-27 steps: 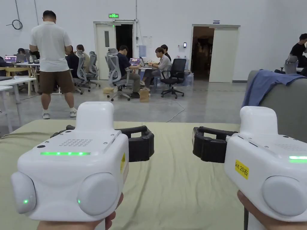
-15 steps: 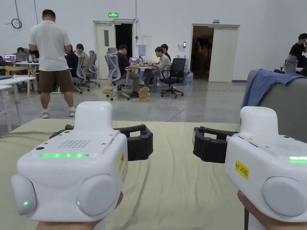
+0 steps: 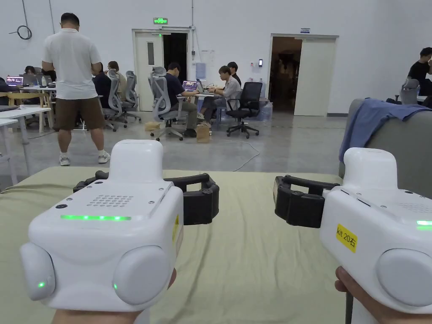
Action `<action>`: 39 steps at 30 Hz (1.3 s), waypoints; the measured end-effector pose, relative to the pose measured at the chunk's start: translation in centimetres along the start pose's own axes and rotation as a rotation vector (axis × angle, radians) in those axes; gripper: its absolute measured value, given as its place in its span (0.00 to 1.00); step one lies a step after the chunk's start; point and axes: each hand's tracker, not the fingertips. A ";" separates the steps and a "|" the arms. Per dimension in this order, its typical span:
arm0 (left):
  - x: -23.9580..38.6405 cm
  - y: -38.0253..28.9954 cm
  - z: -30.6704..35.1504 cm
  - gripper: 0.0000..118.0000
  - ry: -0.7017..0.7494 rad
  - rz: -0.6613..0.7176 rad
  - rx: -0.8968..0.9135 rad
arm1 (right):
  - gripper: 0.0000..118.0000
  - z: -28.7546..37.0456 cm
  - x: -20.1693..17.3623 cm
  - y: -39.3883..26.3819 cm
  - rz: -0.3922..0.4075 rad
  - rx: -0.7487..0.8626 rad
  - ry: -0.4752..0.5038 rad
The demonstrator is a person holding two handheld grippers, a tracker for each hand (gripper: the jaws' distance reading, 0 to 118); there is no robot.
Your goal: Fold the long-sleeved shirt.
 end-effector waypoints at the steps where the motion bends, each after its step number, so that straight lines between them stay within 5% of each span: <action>1: 0.0 0.0 0.0 1.00 -0.001 -0.002 0.000 | 1.00 0.0 0.0 0.0 0.005 -0.003 0.010; 39: 0.0 0.0 0.1 1.00 -0.013 -0.004 -0.014 | 1.00 0.1 -0.4 0.0 -0.001 -0.006 0.014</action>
